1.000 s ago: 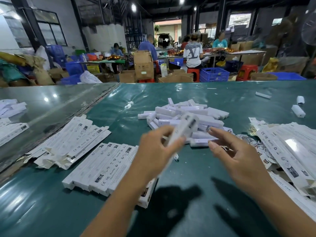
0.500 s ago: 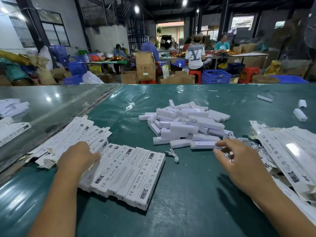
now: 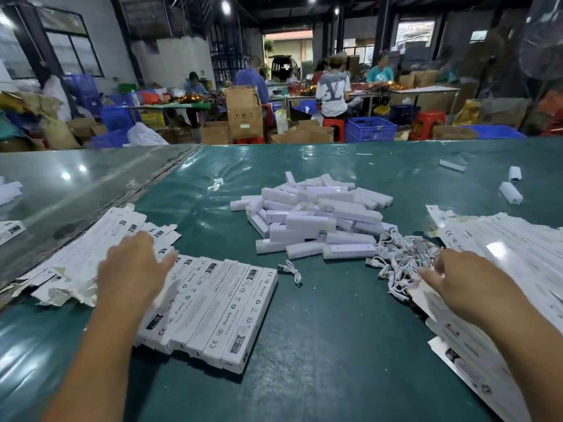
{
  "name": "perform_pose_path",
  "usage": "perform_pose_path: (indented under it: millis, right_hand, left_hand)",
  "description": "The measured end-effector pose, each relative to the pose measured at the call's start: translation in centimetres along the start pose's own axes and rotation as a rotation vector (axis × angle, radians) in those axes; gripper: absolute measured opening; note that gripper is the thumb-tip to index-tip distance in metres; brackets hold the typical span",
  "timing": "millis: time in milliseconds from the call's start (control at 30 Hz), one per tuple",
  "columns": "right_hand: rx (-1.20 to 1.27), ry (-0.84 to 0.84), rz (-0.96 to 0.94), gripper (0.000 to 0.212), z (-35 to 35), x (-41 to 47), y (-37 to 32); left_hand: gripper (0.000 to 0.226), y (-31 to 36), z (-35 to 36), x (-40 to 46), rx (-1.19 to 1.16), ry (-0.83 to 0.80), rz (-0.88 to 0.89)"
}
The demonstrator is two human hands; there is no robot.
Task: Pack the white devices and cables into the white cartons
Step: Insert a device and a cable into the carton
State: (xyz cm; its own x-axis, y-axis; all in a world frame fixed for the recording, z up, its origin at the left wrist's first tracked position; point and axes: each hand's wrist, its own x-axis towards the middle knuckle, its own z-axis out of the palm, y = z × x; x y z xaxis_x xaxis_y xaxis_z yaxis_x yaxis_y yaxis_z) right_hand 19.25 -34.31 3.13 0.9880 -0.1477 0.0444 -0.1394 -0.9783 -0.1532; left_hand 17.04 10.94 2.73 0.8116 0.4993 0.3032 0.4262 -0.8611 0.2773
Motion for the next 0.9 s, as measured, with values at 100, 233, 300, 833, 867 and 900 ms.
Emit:
perform_pose_path:
  millis: [100,233,300,833,867,900]
  right_hand:
    - [-0.064,-0.097,-0.057,0.052,-0.7,-0.6,-0.1]
    - [-0.176,-0.153,-0.066,0.047,-0.2,-1.3,-1.3]
    - [-0.103,-0.081,-0.093,0.033,-0.6,-1.3,-1.6]
    - [1.315,0.402,-0.495,0.039,0.0,-6.4,-8.7]
    - [1.300,0.396,-0.459,0.037,0.2,-6.3,-8.8]
    - [1.320,0.377,-0.444,0.035,0.4,-6.1,-8.9]
  left_hand:
    - [0.037,5.0,1.0,-2.3,-0.217,0.042,0.280]
    - [0.026,9.9,2.3,-6.5,-0.345,-0.005,0.651]
    - [0.023,11.3,2.4,-8.1,-0.388,-0.039,0.784]
    - [0.065,15.0,1.4,-12.5,-0.779,0.141,0.794]
    - [0.059,14.7,1.6,-12.5,-0.720,0.195,0.806]
    - [0.047,14.6,1.7,-12.5,-0.686,0.225,0.824]
